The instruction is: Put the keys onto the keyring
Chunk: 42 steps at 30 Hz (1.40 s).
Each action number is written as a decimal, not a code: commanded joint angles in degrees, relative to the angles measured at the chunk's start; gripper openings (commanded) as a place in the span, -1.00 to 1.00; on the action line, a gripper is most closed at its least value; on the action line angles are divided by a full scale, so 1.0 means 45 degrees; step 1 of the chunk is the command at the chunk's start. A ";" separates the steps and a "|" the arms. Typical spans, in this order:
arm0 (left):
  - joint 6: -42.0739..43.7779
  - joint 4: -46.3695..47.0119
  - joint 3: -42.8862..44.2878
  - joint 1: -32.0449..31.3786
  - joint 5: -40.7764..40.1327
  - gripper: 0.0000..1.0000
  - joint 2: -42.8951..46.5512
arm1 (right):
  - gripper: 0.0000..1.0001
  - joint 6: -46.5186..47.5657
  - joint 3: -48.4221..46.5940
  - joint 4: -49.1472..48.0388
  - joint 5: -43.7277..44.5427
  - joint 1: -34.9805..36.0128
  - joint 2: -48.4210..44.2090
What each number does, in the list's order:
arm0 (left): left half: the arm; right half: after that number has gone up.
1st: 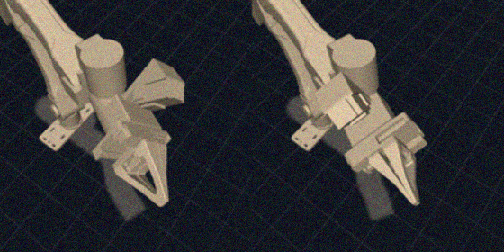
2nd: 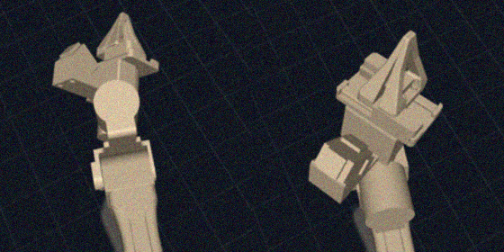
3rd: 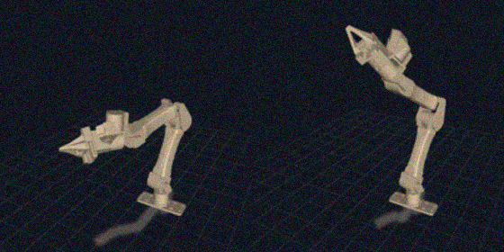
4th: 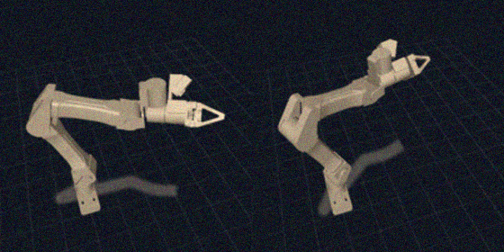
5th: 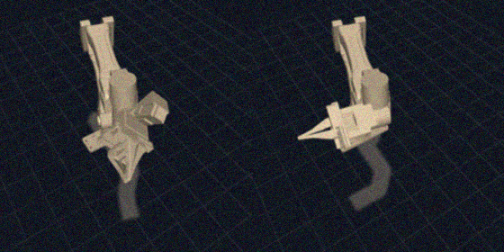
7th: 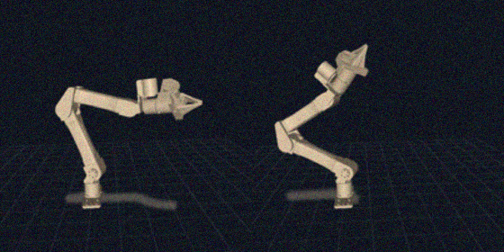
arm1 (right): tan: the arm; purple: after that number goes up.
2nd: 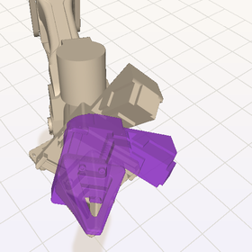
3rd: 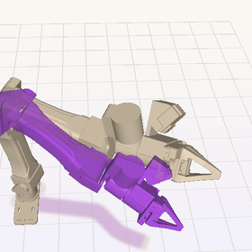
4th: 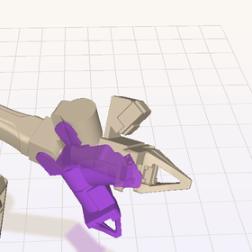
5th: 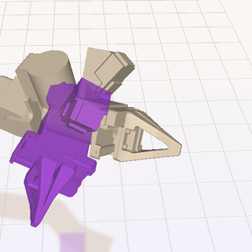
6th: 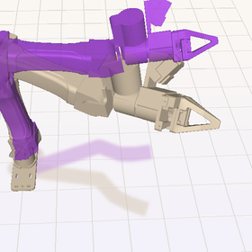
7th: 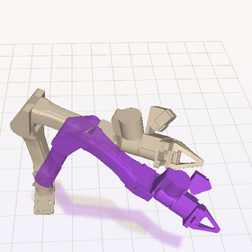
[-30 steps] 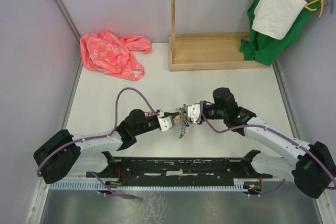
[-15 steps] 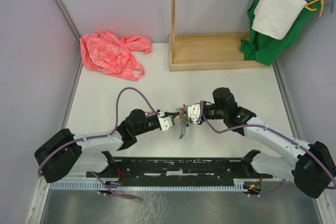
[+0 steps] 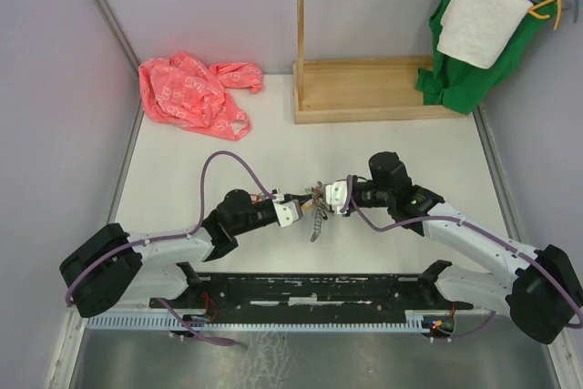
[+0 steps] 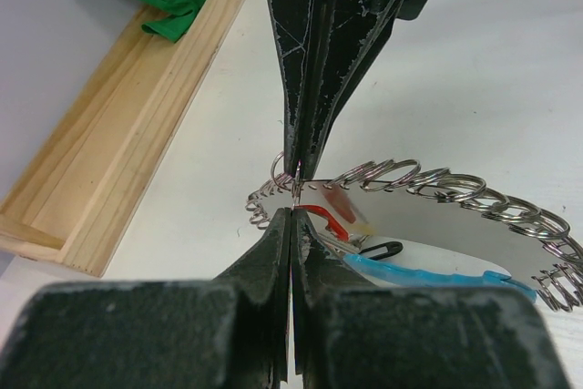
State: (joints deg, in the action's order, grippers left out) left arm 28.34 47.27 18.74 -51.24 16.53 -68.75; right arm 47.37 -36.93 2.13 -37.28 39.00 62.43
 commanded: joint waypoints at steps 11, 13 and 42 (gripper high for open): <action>-0.0281 0.0410 0.0327 -0.0031 -0.0483 -0.95 0.0220 | -0.99 -0.0176 -0.0152 -0.0571 0.0276 0.0085 -0.0586; -0.0315 0.0479 0.0327 -0.0036 -0.0460 -0.95 0.0216 | -0.99 -0.0195 -0.0196 -0.0589 0.0183 0.0083 -0.0511; -0.0502 0.0742 0.0346 -0.0031 0.0147 -0.95 0.0109 | -0.99 -0.0254 -0.0173 -0.0863 0.0270 0.0083 -0.0155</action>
State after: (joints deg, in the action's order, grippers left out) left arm 28.32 46.87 18.74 -51.24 15.68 -68.73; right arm 46.72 -36.88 2.20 -35.75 39.03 61.98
